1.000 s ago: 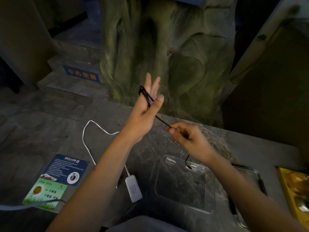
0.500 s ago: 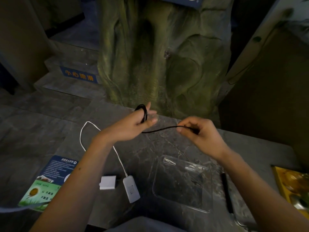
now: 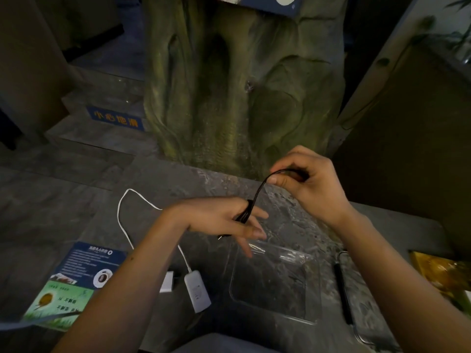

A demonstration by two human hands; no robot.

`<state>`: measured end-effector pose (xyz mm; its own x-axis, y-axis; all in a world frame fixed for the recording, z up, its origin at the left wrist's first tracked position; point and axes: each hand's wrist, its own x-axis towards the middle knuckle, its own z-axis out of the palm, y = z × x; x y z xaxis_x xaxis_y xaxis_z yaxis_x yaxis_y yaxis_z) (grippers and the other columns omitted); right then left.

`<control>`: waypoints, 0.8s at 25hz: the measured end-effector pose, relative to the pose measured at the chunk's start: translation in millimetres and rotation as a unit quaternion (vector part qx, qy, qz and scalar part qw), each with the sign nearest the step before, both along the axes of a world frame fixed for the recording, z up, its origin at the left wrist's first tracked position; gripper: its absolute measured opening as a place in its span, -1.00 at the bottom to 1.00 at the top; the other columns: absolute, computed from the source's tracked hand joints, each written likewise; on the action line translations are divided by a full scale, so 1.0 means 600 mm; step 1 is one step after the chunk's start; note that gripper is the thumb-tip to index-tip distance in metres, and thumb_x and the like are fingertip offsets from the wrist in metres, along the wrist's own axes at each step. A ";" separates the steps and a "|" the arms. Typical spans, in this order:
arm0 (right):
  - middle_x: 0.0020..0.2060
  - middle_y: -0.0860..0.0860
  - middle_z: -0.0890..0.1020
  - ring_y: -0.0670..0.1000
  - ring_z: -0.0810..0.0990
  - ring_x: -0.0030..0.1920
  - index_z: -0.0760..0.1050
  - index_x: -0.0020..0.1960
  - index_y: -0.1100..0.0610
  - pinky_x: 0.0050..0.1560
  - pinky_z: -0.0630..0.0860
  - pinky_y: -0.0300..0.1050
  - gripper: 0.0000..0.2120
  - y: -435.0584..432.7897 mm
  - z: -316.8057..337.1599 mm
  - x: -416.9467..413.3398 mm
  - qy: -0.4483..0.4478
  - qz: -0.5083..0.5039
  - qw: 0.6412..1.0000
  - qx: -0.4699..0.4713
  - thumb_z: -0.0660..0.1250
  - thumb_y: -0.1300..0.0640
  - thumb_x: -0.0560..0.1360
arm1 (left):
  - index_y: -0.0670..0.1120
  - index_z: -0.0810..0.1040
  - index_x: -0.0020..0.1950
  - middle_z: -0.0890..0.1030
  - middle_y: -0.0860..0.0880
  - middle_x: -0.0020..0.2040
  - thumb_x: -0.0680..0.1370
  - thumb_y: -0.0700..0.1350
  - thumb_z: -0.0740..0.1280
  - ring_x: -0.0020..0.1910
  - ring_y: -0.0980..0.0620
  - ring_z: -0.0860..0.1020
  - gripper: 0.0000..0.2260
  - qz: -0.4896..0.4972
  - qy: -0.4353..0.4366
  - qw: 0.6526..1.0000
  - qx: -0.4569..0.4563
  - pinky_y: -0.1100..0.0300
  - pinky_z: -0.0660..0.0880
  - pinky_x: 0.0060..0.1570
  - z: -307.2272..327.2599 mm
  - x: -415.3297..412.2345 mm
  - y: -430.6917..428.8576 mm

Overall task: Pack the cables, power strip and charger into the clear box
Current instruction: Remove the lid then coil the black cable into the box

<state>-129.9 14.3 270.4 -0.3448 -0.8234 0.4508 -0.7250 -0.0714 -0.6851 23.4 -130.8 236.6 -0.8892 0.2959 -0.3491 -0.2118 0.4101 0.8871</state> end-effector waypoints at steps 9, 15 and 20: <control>-0.28 0.00 0.58 -0.10 0.49 -0.35 0.56 -0.09 0.18 -0.32 0.43 -0.31 -0.96 -0.016 -0.020 -0.003 -0.123 0.016 0.992 -0.031 0.40 0.24 0.46 | -0.26 0.22 0.48 0.49 -0.29 0.31 0.62 -0.39 0.12 0.21 -0.16 0.56 -0.58 -0.043 0.101 0.976 0.189 0.08 0.41 0.30 0.028 -0.001 0.029; -0.25 0.00 0.62 -0.14 0.61 -0.23 0.56 -0.08 0.26 -0.24 0.51 -0.29 -0.90 -0.017 -0.055 0.007 -0.119 0.055 0.991 0.000 0.33 0.39 0.43 | -0.23 0.19 0.50 0.43 -0.24 0.38 0.62 -0.33 0.13 0.38 -0.17 0.42 -0.57 0.107 0.217 0.918 0.314 0.05 0.37 0.33 0.029 -0.007 0.034; -0.43 -0.16 0.55 -0.24 0.43 -0.45 0.53 -0.12 0.08 -0.38 0.32 -0.42 -0.86 -0.017 -0.081 0.025 -0.163 0.029 0.985 0.047 0.29 0.27 0.55 | -0.21 0.11 0.53 0.30 -0.19 0.50 0.59 -0.21 0.15 0.48 -0.09 0.30 -0.48 0.221 0.272 0.856 0.379 0.04 0.26 0.44 0.031 -0.013 0.022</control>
<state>-114.7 4.2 221.9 -0.4103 -0.8787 0.2441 -0.4618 -0.0306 -0.8864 15.8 -117.7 255.1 -0.9426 -0.1540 0.2963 0.3321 -0.3399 0.8799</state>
